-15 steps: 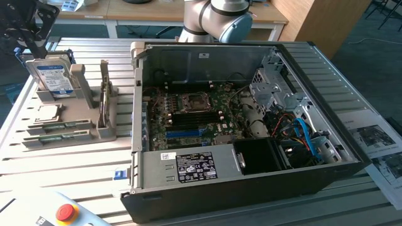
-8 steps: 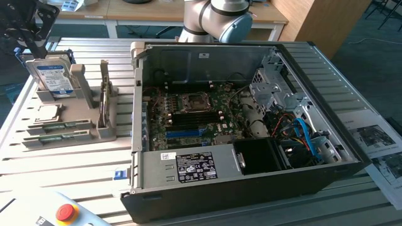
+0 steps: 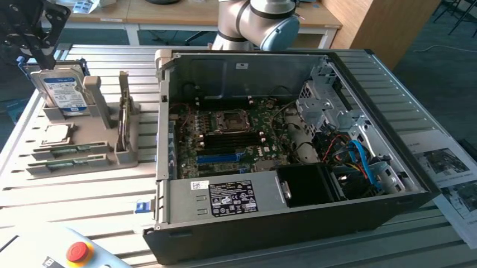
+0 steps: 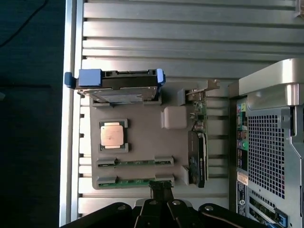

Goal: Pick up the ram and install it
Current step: 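Pick up the ram and move it above insertion slot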

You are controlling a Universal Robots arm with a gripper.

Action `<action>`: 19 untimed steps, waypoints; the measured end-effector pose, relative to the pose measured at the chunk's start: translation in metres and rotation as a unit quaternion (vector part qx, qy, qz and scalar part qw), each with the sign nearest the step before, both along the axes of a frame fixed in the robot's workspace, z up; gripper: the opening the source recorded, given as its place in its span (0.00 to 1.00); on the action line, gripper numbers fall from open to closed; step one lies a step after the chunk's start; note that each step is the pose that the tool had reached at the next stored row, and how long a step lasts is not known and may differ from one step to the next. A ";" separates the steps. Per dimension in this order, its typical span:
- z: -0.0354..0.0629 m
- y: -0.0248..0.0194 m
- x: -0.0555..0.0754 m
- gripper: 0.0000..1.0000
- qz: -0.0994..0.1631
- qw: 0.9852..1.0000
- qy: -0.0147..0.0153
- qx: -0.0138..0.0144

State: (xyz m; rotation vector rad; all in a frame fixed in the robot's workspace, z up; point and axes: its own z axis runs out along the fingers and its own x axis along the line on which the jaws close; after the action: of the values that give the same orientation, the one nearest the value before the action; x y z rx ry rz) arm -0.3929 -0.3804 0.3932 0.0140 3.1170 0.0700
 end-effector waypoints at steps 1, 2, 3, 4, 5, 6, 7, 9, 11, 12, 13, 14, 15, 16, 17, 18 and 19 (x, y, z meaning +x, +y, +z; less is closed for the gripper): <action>0.0000 0.0000 0.000 0.10 0.006 1.000 0.000 0.000; 0.0000 0.0000 0.000 0.10 0.011 1.000 0.000 0.000; -0.0001 0.0000 0.000 0.10 0.017 1.000 0.000 0.000; -0.0001 0.0000 0.000 0.10 0.023 1.000 0.000 0.000; -0.0001 0.0000 0.000 0.10 0.029 1.000 0.000 0.000; -0.0001 0.0000 0.000 0.10 0.036 0.999 0.000 0.000; -0.0001 0.0000 0.000 0.10 0.043 0.999 0.000 0.000; 0.0000 0.0000 0.000 0.10 0.057 0.998 0.000 0.000; -0.0001 0.0000 0.000 0.10 0.071 0.997 0.000 0.000; 0.0000 0.0000 0.000 0.10 0.078 0.997 0.000 0.000; 0.0000 0.0000 0.000 0.10 0.085 0.996 0.000 0.000; 0.0000 0.0000 0.000 0.10 0.092 0.996 0.000 0.000; 0.0000 0.0000 0.000 0.10 0.100 0.995 0.000 0.000; -0.0001 0.0000 0.000 0.10 0.108 0.994 0.000 0.000; 0.0000 0.0000 0.000 0.10 0.116 0.993 0.000 0.000; -0.0001 0.0000 0.000 0.10 0.124 0.992 0.000 0.000; 0.0000 0.0000 0.000 0.10 0.132 0.991 0.000 0.000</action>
State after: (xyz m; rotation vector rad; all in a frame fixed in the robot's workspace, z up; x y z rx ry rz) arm -0.3928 -0.3804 0.3931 -0.3973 3.0977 0.0744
